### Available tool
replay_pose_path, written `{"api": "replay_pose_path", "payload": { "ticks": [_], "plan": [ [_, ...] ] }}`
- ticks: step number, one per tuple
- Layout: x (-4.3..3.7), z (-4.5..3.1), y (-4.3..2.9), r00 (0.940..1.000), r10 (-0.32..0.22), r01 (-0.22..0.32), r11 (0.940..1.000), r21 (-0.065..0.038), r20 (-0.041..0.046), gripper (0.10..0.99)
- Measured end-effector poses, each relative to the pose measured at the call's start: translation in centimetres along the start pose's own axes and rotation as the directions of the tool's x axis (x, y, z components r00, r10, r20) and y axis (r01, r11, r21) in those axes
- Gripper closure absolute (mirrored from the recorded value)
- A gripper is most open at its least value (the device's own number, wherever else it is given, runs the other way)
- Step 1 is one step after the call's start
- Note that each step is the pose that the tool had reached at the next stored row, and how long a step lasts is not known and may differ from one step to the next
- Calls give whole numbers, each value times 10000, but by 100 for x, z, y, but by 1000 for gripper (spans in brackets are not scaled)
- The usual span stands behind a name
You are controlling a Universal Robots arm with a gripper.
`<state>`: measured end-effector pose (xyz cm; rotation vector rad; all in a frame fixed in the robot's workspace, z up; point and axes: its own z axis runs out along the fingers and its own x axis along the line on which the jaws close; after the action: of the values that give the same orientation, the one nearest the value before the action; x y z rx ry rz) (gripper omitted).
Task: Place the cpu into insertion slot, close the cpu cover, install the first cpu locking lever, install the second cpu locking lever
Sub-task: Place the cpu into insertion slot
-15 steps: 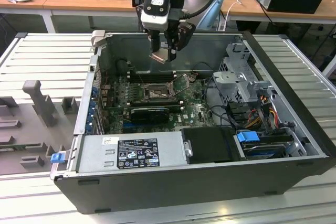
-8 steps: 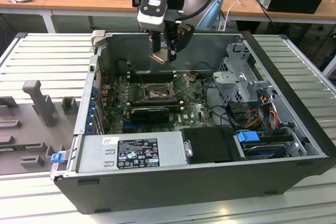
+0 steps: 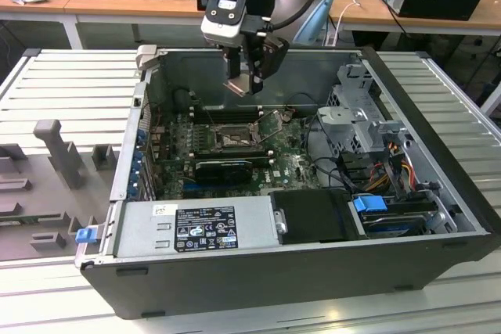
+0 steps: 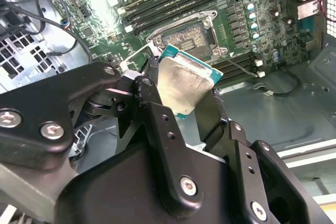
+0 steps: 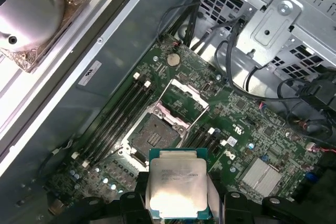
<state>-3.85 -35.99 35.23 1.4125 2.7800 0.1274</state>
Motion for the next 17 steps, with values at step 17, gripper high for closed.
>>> {"api": "replay_pose_path", "payload": {
  "ticks": [17],
  "plan": [
    [-1, 24, -2, 9854, 1692, -1692, 9856, -31, 159, 565]
  ]
}}
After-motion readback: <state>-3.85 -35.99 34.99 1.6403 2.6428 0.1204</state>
